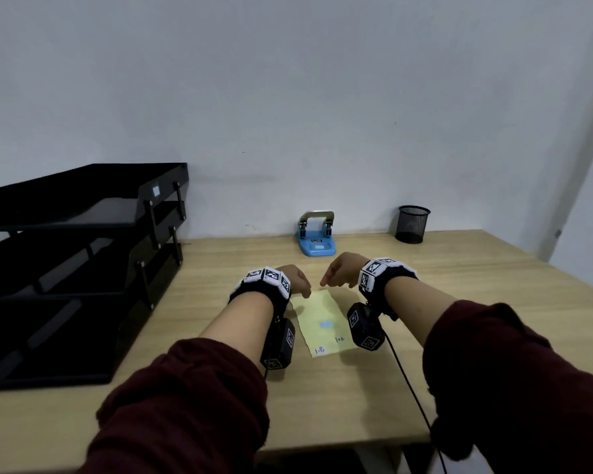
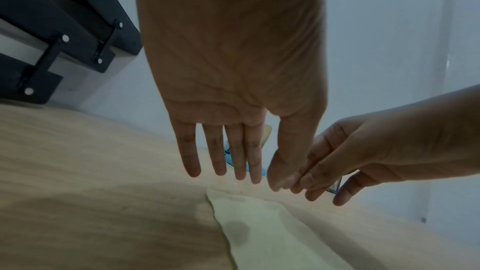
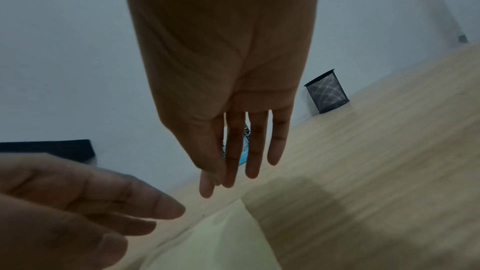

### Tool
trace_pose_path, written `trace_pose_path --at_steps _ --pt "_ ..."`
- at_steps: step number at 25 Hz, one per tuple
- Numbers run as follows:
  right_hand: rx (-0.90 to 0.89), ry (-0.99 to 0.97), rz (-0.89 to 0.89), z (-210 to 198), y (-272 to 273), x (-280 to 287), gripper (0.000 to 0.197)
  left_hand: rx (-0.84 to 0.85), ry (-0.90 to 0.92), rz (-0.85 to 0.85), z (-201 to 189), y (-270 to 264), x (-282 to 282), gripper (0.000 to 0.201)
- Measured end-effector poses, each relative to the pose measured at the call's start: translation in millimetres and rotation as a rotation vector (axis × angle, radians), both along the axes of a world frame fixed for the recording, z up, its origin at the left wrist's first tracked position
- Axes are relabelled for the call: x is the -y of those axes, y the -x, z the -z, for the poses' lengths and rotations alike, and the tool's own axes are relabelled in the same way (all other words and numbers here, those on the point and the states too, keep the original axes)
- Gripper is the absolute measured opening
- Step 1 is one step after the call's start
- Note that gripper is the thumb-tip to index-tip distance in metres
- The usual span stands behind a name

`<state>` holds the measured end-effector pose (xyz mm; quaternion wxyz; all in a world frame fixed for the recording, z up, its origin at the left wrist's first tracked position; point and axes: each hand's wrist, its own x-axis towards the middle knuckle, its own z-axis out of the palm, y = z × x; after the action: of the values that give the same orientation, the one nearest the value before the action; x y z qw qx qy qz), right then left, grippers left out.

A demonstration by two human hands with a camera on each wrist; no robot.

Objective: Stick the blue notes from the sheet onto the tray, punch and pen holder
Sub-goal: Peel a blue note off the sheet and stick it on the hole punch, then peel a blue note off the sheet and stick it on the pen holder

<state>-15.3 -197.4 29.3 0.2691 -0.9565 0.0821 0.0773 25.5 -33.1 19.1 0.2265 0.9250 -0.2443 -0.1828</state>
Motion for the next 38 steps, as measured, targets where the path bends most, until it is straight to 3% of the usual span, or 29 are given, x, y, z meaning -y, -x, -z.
trace_pose_path --at_steps 10,14,15,17,19,27,29,31,33,35,38 --pt "-0.017 0.147 -0.107 12.8 48.4 -19.3 0.032 0.021 -0.059 0.04 9.7 47.6 -10.1 0.056" --pt "-0.026 0.228 -0.158 15.8 57.1 -23.1 0.042 0.004 -0.143 0.053 13.9 49.9 -9.7 0.03" --pt "-0.02 0.254 -0.177 17.3 58.3 -24.0 0.043 0.0 -0.166 0.061 15.5 50.2 -10.0 0.034" --pt "0.012 0.294 -0.192 18.7 58.6 -24.3 0.04 0.014 -0.181 0.066 18.2 48.6 -10.1 0.061" --pt "0.04 0.286 -0.18 19.6 57.6 -23.3 0.035 0.033 -0.18 0.063 18.2 49.3 -11.3 0.072" --pt "0.066 0.228 -0.138 20.7 56.2 -20.8 0.018 0.018 -0.134 0.063 23.4 42.3 -12.0 0.073" --pt "0.082 0.123 -0.093 17.9 56.6 -21.2 0.011 0.021 -0.123 0.06 24.4 40.3 -12.0 0.073" --pt "0.09 -0.023 -0.045 12.3 58.3 -18.9 0.015 0.021 -0.133 0.062 24.4 38.6 -11.2 0.071" --pt "0.089 -0.078 -0.01 5.5 61.9 -12.4 0.012 0.002 -0.142 0.067 24.8 35.3 -9.6 0.055" --pt "0.088 -0.089 0.012 -1.5 63.2 -3.2 0.008 0.009 -0.103 0.047 22.6 32.1 -6.4 0.038" --pt "0.103 -0.017 0.022 -8.0 59.4 14.0 0.014 0.104 0.008 -0.003 15.2 26.9 1.7 0.033"
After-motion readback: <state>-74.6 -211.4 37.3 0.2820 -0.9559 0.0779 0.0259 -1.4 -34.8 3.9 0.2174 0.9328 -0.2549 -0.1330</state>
